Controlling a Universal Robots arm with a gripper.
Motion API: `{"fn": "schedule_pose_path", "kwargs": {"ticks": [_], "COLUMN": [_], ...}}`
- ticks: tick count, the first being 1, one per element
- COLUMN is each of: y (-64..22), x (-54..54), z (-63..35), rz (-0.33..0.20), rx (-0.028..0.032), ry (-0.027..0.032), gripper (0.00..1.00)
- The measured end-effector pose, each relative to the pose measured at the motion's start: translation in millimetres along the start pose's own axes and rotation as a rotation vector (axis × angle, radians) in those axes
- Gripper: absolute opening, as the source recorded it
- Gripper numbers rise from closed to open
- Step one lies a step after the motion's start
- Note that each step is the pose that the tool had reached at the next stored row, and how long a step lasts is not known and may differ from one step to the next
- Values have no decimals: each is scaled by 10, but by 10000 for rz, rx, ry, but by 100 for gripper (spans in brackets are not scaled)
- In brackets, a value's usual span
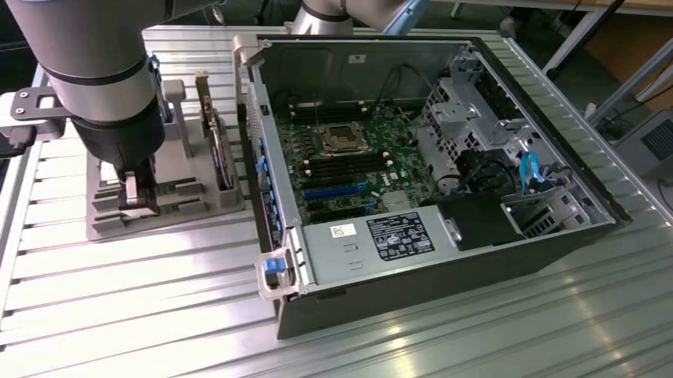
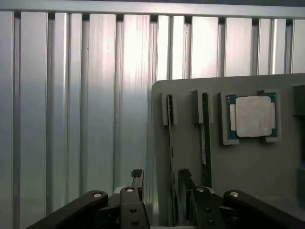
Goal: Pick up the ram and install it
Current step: 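Pick up the ram and move it above insertion slot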
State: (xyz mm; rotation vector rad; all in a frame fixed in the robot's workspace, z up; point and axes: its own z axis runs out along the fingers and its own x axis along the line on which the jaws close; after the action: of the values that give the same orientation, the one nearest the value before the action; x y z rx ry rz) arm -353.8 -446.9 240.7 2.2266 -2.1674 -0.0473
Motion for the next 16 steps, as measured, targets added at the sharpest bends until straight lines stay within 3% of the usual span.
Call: {"fn": "schedule_pose_path", "kwargs": {"ticks": [6, 11, 16], "y": [-6, -12, -4], "x": [-35, -174, -143], "z": [132, 167, 203], "rz": [-27, -33, -33], "rx": [0, 1, 2], "ry": [2, 1, 0], "gripper": [42, 42, 42]}}
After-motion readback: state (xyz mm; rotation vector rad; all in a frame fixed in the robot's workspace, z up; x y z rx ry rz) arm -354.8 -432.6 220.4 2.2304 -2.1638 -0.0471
